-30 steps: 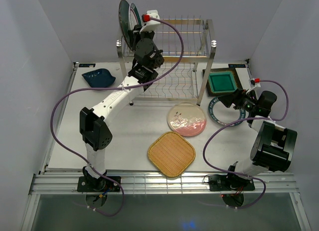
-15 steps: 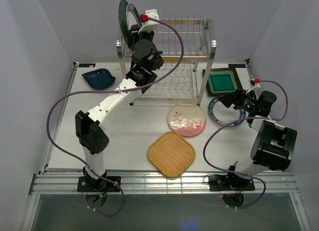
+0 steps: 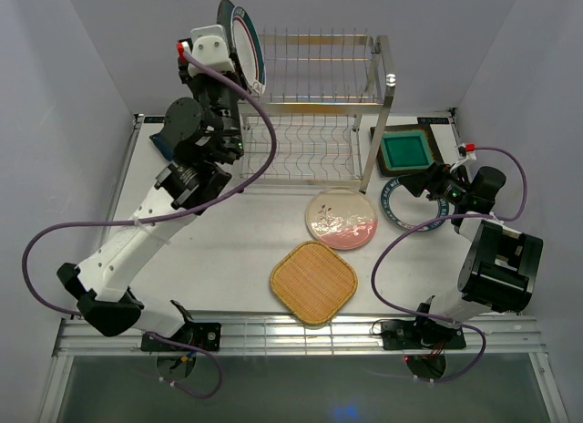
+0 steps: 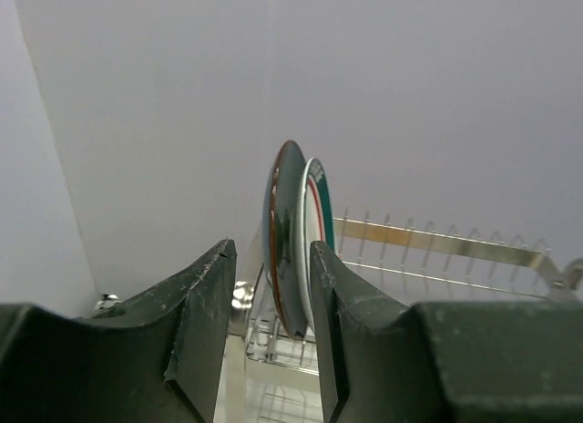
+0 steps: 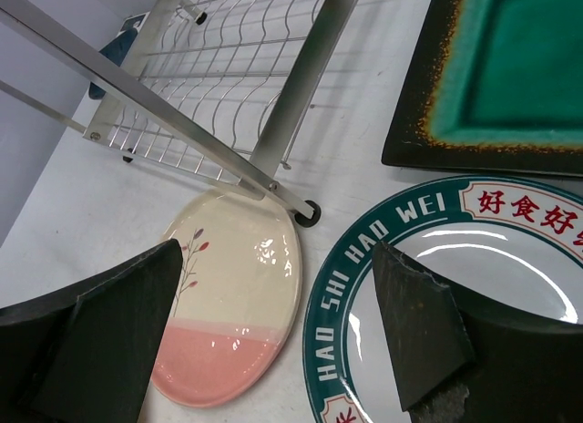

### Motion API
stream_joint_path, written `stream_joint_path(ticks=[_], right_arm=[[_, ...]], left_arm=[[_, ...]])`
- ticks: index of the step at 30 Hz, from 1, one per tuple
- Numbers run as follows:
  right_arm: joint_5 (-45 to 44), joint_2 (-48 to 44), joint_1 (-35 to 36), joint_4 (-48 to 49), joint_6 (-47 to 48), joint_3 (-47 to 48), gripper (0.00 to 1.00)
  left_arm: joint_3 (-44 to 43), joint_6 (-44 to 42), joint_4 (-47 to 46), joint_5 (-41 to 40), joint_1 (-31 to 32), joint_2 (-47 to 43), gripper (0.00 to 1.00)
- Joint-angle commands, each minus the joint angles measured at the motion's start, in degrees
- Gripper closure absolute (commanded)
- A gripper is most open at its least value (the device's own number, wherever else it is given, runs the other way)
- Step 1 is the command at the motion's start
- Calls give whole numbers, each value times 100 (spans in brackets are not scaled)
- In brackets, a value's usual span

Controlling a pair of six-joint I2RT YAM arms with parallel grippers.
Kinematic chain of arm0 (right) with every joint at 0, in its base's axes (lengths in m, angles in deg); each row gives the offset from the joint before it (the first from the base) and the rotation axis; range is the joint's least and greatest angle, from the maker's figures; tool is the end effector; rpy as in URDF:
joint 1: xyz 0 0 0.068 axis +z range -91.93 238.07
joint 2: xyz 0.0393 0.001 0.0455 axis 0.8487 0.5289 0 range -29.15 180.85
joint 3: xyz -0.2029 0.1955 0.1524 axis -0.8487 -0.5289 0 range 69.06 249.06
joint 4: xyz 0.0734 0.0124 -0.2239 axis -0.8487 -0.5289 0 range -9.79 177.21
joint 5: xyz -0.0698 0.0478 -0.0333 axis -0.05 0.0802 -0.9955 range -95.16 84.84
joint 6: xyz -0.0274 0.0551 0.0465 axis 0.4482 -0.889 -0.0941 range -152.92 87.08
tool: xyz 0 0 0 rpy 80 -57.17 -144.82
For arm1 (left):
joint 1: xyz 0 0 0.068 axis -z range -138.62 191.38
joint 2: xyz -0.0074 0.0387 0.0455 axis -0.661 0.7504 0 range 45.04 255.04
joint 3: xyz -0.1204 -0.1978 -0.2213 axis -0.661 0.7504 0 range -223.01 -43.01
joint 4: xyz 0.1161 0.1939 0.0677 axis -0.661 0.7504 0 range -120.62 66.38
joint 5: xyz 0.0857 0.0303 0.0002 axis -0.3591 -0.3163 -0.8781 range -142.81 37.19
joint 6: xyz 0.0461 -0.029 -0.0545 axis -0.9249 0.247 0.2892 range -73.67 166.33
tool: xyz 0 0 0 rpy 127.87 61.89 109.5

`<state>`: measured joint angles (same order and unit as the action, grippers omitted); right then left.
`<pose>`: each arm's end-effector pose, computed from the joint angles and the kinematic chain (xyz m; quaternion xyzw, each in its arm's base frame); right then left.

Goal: Load the plates into the dish rack
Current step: Insert the plate into the dish rack, then pick up the plate from the corner of the board.

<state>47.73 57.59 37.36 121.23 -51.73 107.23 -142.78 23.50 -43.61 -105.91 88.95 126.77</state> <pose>0.3001 -0.0575 0.2738 -0.0170 0.7586 0.3431 0.5536 0.2144 -0.1569 0.6060 -0.0641 0.5841 0.0481 0.8077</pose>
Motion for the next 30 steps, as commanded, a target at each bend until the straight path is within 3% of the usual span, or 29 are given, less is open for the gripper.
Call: stream_joint_path(ticks=[1, 7, 12, 19, 23, 30], right_arm=[[126, 71, -56, 237, -35, 226, 10], [126, -78, -56, 289, -44, 147, 10], [126, -148, -56, 342, -44, 94, 10], [161, -131, -56, 377, -79, 94, 10], [161, -175, -56, 377, -70, 76, 10], [170, -175, -56, 377, -70, 76, 10]], left_arm=[[54, 1051, 1324, 985, -2, -315, 50], [300, 1807, 2133, 1810, -204, -808, 45], [264, 2984, 2996, 3287, -1626, -860, 45], [510, 3811, 3268, 3754, -2655, -1001, 45], [1142, 4540, 3111, 4220, -3656, -1308, 45], [1977, 5558, 3031, 4773, -4739, -1257, 41]])
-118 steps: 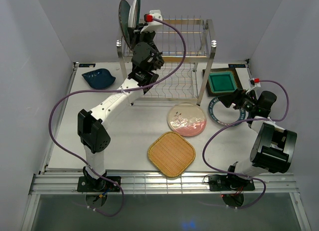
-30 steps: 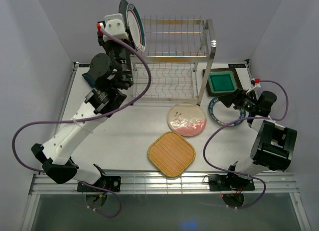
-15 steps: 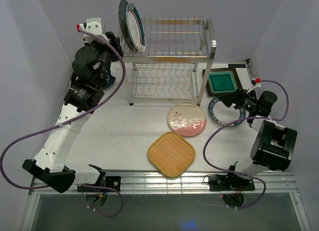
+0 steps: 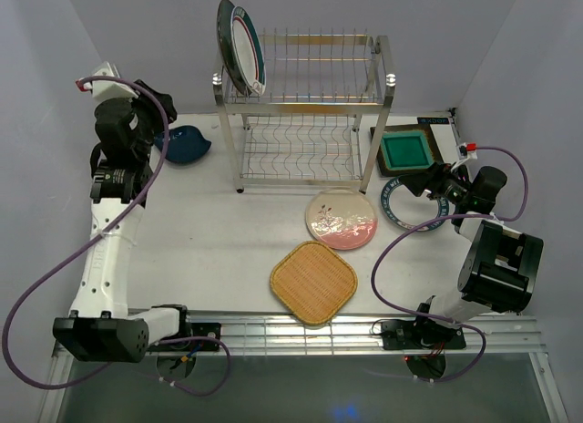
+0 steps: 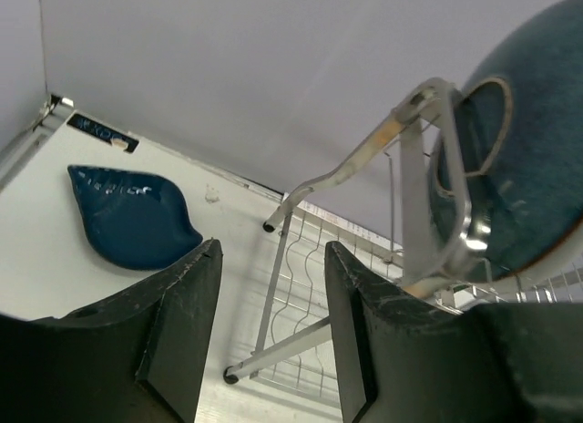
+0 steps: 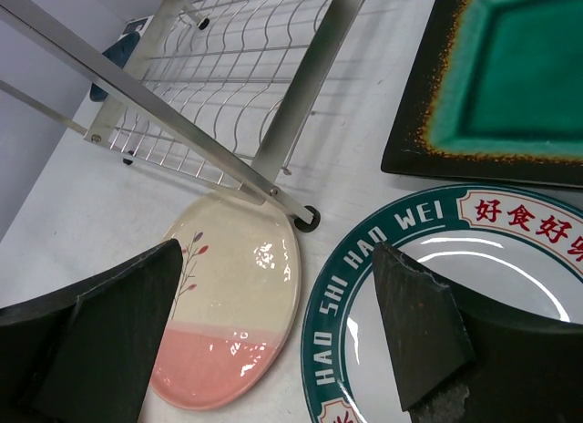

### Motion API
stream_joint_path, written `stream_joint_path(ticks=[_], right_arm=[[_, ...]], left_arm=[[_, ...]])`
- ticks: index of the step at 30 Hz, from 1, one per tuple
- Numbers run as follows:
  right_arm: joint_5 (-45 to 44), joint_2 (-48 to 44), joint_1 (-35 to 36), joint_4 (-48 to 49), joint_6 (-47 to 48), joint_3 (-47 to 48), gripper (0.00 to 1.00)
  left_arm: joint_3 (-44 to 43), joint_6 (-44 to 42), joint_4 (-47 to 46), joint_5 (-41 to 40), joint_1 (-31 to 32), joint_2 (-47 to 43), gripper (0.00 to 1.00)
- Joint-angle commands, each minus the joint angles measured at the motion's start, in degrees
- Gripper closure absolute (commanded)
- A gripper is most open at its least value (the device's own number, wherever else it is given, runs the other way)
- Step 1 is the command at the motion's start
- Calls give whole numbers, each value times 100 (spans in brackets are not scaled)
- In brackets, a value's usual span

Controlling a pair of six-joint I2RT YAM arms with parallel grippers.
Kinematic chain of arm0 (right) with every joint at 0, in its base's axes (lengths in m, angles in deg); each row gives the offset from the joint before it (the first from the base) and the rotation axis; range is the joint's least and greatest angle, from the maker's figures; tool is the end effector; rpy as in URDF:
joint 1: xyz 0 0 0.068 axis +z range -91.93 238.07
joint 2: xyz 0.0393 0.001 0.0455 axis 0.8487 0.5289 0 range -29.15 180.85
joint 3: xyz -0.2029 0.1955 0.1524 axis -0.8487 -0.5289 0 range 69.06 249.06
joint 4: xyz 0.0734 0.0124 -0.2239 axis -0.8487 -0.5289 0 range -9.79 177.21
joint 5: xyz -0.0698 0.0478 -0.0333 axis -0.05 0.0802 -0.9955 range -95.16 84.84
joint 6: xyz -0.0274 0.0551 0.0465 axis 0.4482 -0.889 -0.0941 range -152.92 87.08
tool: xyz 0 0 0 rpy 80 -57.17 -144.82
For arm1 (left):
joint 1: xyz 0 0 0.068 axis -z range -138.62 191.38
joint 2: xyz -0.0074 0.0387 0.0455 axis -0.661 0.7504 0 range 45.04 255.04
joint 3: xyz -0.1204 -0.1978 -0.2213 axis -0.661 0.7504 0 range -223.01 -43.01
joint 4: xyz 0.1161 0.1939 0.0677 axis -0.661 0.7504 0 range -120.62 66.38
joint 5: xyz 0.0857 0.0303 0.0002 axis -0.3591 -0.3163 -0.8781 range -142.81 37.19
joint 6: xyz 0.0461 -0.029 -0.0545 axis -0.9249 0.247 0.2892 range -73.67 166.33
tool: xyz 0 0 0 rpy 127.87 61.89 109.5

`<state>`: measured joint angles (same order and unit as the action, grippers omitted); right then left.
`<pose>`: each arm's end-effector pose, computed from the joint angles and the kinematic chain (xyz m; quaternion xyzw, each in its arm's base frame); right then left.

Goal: Load the plates into the dish rack
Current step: Pick up the plate from the corner of the board.

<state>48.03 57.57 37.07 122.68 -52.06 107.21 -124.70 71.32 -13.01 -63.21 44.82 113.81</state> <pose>0.3002 -0.0590 0.2767 -0.0211 0.7533 0.3415 0.5617 0.2437 -0.0029 0.5010 -0.1972 0.7080 -0.1011 0.6705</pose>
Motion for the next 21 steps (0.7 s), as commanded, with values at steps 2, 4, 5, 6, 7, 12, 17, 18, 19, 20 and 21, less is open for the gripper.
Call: stream_joint_path(ticks=[2, 4, 5, 6, 7, 12, 17, 18, 19, 20, 21], right_arm=[[130, -190, -28, 233, -38, 78, 10], [130, -199, -28, 233, -38, 70, 10], [130, -199, -28, 233, -38, 70, 10], [130, -199, -28, 233, -29, 70, 10], [130, -199, -28, 233, -29, 70, 10], [165, -164, -28, 233, -46, 87, 10], [148, -225, -28, 233, -46, 70, 10], [148, -243, -28, 242, -29, 61, 10], [148, -243, -28, 242, -38, 61, 10], [139, -260, -28, 242, -38, 52, 10], [148, -269, -28, 242, -38, 52, 10]], left_arm=[[372, 1111, -142, 985, -921, 162, 40], [818, 1639, -344, 1773, -1291, 364, 39], [987, 1806, -615, 2039, -1668, 443, 39], [1154, 2129, -740, 2276, -1845, 575, 38], [1442, 2280, -854, 2600, -2126, 645, 38], [2262, 3001, -1575, 2578, -2550, 830, 37], [2483, 3380, -1980, 2568, -2726, 1417, 36], [2439, 3398, -1980, 2656, -2726, 1567, 36], [2395, 3433, -1980, 2709, -2735, 1717, 36], [2351, 3529, -1989, 2779, -2735, 2032, 36], [2246, 3591, -1980, 2927, -2735, 2191, 36]])
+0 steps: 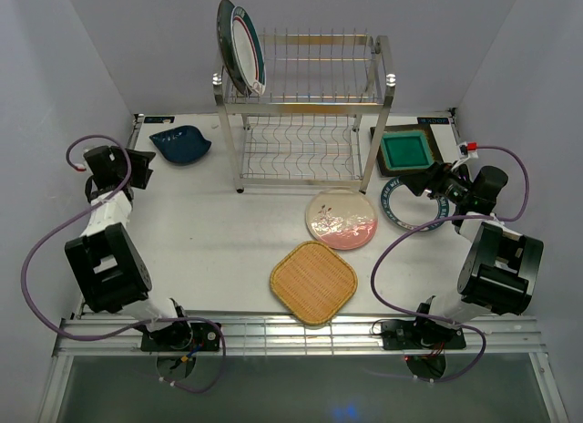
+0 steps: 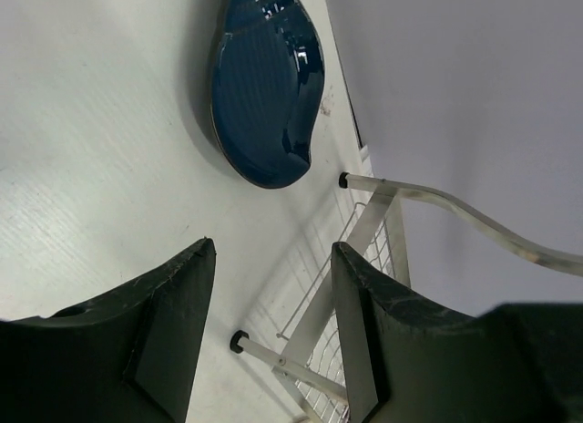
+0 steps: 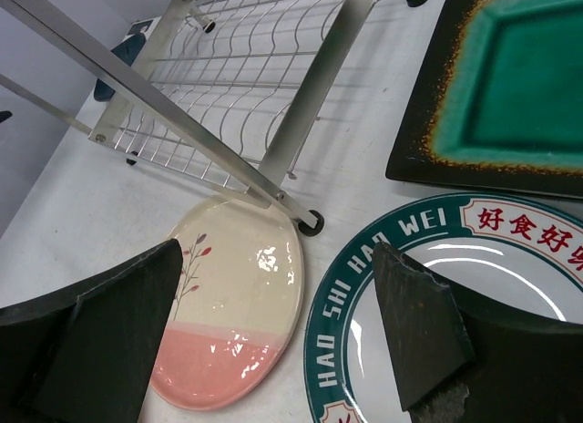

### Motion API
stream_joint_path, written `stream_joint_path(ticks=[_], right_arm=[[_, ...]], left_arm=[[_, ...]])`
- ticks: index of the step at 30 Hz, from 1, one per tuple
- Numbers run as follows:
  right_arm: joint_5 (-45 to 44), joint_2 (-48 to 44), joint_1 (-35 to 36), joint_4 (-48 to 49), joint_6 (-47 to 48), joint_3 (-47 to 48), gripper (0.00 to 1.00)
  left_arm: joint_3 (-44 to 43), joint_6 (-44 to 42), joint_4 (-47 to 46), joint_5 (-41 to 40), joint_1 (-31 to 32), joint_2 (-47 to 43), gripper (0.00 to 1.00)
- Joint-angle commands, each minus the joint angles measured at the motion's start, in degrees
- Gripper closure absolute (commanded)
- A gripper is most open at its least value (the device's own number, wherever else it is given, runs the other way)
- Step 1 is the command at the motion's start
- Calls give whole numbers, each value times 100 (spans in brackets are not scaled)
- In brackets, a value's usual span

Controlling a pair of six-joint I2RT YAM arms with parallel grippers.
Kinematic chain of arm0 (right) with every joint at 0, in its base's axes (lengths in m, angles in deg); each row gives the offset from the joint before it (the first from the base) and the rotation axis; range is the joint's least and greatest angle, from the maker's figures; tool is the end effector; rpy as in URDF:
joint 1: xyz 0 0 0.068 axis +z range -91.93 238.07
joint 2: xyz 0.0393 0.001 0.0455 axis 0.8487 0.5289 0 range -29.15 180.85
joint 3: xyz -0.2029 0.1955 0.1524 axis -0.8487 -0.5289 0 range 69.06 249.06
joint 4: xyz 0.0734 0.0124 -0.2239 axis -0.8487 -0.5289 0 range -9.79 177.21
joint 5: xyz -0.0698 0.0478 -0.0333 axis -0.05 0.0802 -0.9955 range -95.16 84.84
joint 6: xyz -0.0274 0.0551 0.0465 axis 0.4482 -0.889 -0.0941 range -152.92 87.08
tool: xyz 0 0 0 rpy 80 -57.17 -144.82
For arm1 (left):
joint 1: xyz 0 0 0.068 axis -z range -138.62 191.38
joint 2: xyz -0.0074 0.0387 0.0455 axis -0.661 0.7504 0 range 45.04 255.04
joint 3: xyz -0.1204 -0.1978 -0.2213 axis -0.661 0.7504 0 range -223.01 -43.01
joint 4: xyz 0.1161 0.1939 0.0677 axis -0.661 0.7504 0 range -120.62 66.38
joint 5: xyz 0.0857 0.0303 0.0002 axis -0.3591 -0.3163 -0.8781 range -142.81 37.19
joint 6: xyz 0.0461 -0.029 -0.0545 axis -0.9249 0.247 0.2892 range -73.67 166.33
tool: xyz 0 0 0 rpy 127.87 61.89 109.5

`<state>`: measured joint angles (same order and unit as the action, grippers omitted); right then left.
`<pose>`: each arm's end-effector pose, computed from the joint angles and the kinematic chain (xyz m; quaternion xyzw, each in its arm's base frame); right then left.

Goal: Load the plates into the dish rack
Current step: Pick up the plate from the corner of the board.

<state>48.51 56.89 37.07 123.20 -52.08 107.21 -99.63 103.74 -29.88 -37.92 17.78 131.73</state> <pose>0.2983 -0.0579 0.2811 -0.0292 0.7485 0.3415 0.5677 0.3168 0.1199 0.2985 -0.5113 0.6972 -0.2502 0.4357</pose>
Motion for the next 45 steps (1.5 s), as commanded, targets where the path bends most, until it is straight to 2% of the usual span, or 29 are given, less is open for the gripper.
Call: stream_joint_path(ticks=[1, 4, 9, 18, 20, 24, 30, 39, 45], right_arm=[[100, -202, -28, 189, -35, 52, 10], [109, -210, -36, 189, -35, 43, 10], [117, -193, -36, 216, -44, 34, 10], [109, -158, -36, 242, -53, 34, 10], [100, -149, -36, 242, -53, 34, 10], [109, -114, -36, 242, -62, 43, 10], [117, -87, -36, 242, -62, 52, 10], [144, -61, -36, 277, -79, 43, 10], [179, -26, -36, 304, -106, 52, 10]], left_arm=[[-288, 420, -302, 478, -40, 540, 37], [-306, 745, -337, 532, -40, 884, 38], [-130, 1167, -513, 32, -14, 1007, 38], [-630, 1185, -451, -206, 74, 1446, 37], [-971, 1115, -163, -469, 223, 1578, 33], [-1473, 965, 173, -1040, 548, 1807, 31], [-1808, 1290, 295, -1287, 970, 2280, 27], [-1668, 1686, 357, -1770, 1094, 2563, 24], [-1738, 1721, 340, -1745, 1085, 2703, 23]])
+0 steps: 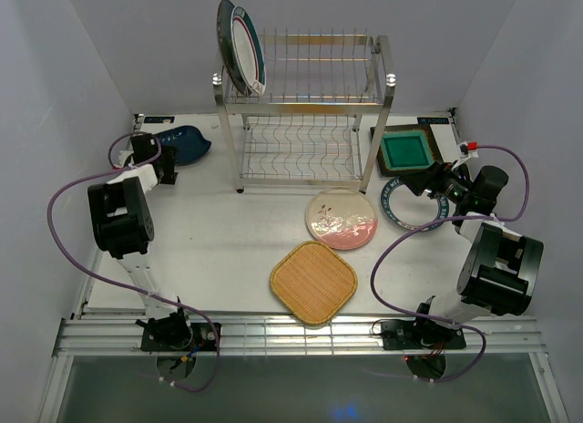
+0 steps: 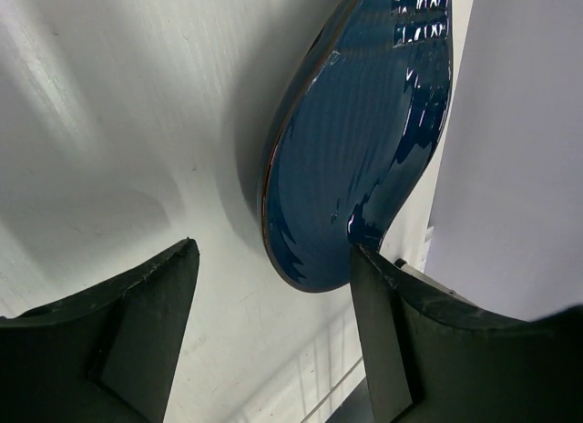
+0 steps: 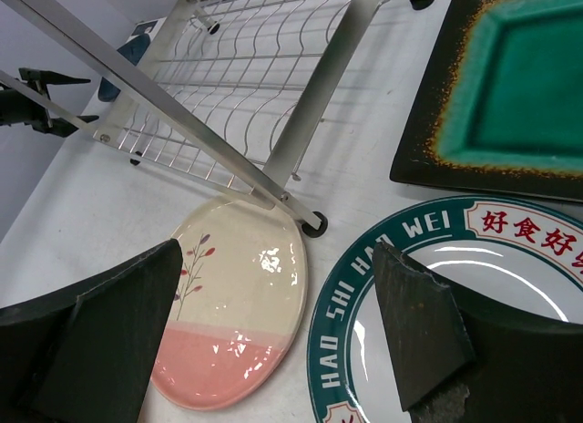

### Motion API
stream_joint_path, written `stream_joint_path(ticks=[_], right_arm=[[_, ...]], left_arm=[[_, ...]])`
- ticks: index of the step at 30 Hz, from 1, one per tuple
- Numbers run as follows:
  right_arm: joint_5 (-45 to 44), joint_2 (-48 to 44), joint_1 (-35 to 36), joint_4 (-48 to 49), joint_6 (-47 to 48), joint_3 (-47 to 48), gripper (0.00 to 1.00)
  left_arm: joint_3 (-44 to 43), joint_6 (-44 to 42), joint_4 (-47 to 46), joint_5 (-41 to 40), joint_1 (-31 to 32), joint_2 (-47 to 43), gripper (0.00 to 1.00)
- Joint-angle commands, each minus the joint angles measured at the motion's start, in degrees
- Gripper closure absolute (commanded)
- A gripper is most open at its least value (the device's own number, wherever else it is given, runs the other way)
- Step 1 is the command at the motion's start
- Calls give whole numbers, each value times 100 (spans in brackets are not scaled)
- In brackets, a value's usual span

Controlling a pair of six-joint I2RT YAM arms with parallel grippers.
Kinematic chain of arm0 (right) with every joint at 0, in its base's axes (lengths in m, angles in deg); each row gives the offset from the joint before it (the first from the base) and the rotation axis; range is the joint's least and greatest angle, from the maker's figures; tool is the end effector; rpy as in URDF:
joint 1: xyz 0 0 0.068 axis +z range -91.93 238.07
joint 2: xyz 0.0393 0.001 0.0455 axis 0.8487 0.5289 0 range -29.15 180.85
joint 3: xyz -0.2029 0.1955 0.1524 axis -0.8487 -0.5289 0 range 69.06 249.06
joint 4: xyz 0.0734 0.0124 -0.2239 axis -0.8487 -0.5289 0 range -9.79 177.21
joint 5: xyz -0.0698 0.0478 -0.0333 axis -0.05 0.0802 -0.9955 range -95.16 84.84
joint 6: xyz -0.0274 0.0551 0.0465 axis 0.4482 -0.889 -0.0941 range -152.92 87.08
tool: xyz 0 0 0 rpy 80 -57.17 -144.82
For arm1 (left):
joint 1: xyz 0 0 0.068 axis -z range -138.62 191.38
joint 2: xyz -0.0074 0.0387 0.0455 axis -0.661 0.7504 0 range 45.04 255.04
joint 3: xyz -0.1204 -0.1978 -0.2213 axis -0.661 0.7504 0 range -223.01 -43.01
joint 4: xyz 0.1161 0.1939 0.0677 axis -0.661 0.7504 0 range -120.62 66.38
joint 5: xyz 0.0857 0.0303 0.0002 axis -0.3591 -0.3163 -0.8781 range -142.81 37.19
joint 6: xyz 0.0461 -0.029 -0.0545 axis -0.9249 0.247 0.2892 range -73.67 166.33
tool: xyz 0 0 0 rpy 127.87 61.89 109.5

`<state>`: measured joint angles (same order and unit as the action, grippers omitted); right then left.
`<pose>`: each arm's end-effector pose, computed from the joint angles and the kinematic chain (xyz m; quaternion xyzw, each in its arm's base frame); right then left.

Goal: Load the plates into the dish rack
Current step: Pick up the plate from the corner of the board.

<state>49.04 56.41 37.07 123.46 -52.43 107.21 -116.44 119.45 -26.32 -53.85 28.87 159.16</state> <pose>0.2967 -0.0569 0.2841 -0.0333 0.7453 0.3445 0.5698 0.4398 0.0987 0.2041 -0.6304 0.6753 -0.1859 0.3346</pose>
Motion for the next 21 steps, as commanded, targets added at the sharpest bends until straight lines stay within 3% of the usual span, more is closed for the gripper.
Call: stream_joint_path(ticks=[1, 9, 21], right_arm=[[118, 5, -36, 277, -71, 52, 10], [109, 22, -36, 277, -62, 43, 10], [118, -4, -36, 295, -71, 34, 10]], left_arm=[[-84, 176, -51, -125, -14, -5, 23], [-348, 255, -95, -98, -14, 382, 24], [-313, 387, -386, -90, -14, 716, 36]])
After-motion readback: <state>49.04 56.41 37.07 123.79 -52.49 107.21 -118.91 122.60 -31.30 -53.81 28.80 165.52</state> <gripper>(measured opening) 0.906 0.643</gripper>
